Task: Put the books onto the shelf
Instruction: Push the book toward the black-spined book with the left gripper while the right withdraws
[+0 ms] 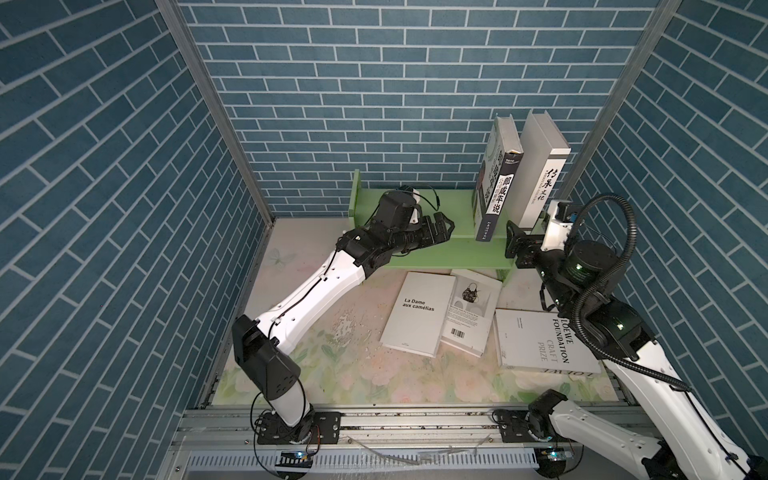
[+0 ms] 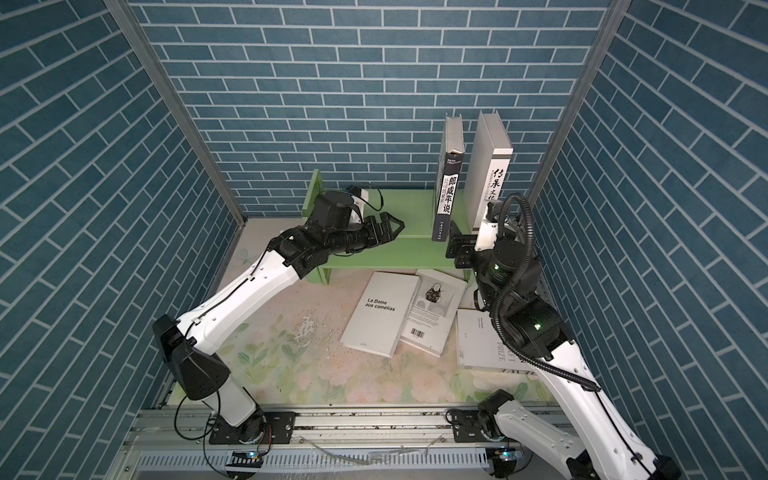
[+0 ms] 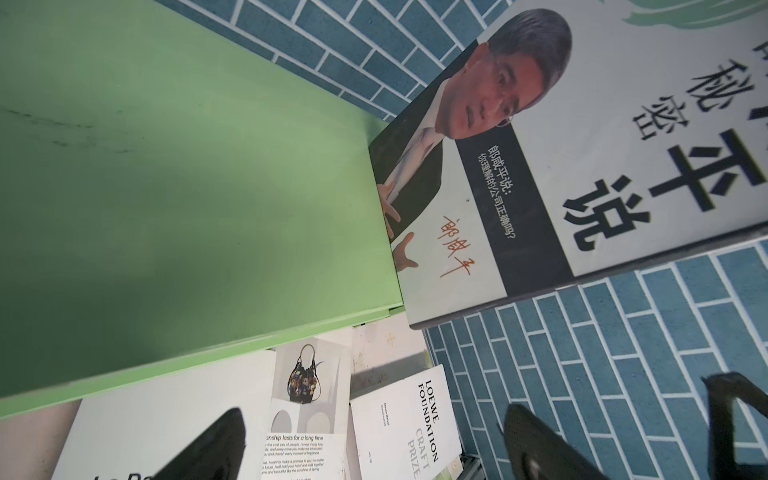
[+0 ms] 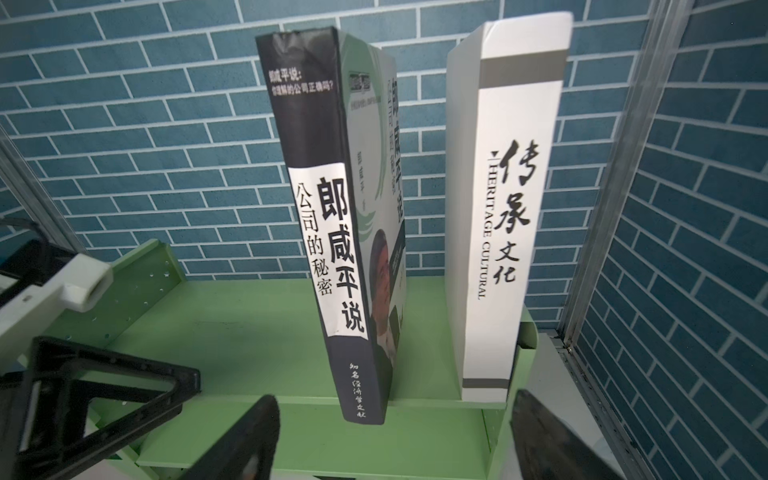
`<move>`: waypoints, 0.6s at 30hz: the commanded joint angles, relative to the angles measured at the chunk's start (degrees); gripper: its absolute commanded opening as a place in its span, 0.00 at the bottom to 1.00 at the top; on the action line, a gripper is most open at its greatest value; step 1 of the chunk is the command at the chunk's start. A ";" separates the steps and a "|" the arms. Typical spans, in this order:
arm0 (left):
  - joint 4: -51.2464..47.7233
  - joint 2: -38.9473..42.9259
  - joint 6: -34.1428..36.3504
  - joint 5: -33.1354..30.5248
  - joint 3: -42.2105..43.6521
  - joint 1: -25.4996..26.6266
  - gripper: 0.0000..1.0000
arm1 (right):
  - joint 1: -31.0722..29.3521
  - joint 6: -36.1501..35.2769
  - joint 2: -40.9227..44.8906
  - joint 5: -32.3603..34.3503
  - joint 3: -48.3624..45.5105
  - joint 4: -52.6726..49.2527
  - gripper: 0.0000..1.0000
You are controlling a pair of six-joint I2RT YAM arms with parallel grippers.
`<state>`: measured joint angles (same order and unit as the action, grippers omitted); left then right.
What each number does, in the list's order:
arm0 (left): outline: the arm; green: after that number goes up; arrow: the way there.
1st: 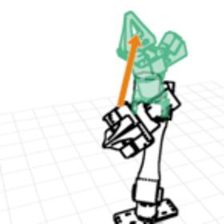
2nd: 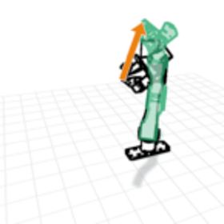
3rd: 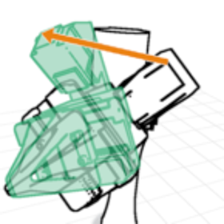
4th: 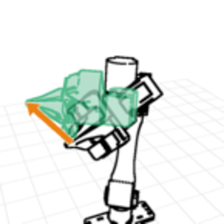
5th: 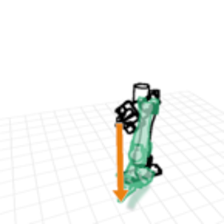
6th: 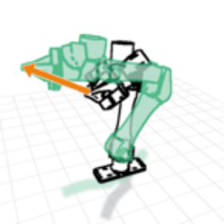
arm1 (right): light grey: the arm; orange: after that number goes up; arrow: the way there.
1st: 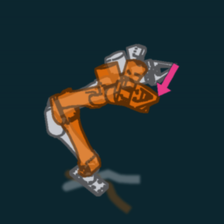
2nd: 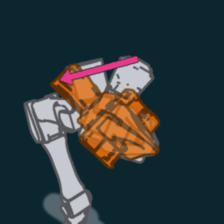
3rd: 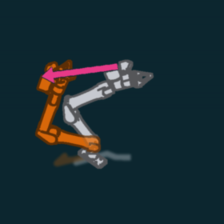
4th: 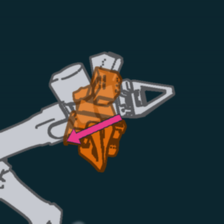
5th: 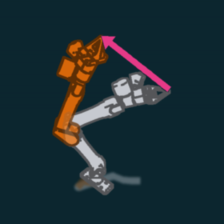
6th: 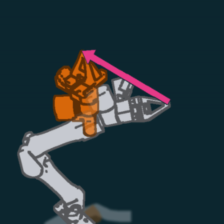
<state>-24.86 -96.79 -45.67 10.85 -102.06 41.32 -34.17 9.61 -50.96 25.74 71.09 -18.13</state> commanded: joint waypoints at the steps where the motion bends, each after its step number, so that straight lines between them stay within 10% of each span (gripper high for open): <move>1: 3.15 -2.71 0.27 -1.26 -3.98 1.36 0.97 | 0.22 2.97 1.41 4.10 0.09 -5.74 0.92; 18: 2.94 -15.60 -0.42 -6.81 -18.04 3.28 0.93 | 10.75 6.22 -0.43 5.42 8.07 -14.32 0.97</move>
<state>-22.02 -110.56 -46.11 5.48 -117.10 44.38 -25.82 13.72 -50.50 31.59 77.78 -30.46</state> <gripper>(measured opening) 0.929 0.972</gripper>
